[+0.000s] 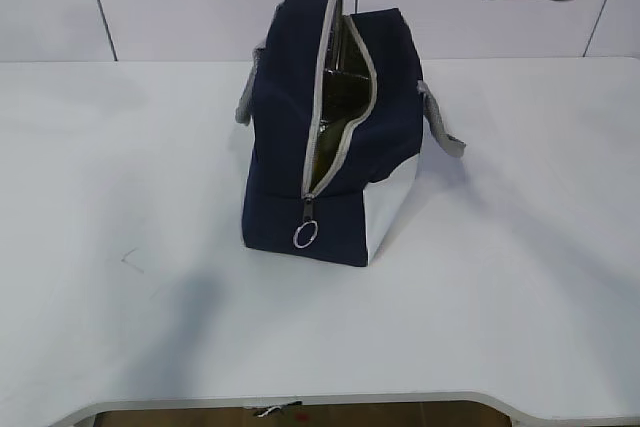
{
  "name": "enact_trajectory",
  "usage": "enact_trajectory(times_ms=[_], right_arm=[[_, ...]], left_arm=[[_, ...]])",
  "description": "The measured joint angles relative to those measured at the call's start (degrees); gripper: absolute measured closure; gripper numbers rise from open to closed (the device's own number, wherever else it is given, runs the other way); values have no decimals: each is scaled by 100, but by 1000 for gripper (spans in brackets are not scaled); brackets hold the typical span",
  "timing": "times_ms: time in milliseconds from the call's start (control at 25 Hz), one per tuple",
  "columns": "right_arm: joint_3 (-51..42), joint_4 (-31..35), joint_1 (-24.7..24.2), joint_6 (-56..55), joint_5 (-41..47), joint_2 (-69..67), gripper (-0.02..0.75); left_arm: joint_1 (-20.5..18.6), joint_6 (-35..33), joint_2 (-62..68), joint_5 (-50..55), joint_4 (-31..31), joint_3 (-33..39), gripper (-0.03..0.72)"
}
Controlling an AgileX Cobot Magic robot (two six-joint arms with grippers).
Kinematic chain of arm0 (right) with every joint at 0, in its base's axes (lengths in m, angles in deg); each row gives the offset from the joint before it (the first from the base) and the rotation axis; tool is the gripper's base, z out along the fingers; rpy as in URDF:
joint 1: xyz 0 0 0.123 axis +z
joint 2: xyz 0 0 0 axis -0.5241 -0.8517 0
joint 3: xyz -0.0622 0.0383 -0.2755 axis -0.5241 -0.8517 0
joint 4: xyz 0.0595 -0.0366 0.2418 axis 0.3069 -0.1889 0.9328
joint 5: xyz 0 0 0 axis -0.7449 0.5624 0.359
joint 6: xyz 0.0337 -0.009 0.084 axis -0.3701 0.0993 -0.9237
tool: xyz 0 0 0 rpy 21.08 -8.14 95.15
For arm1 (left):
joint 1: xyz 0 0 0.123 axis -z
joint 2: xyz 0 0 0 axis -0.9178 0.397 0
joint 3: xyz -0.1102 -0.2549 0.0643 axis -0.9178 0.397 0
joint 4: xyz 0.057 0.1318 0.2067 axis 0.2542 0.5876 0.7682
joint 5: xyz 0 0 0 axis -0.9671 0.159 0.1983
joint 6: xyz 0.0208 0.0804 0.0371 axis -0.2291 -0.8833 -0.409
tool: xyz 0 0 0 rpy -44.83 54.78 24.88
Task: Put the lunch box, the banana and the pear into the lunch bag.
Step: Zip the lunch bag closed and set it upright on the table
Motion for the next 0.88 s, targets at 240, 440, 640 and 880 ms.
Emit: enact_trajectory(times_ms=[240, 440, 640, 880], right_arm=[[-2088, -186, 0, 452, -1941, 1598, 240], [-2790, -206, 0, 488, -2468, 2078, 240], [-2873, 211, 0, 477, -2715, 1956, 240], [-4190, 154, 0, 477, -5012, 1455, 240]], left_arm=[[10, 13, -76, 16, -138, 0, 362], [10, 17, -76, 27, -209, 0, 362], [10, 17, -76, 27, -357, 0, 363], [10, 17, -76, 29, -566, 0, 363]])
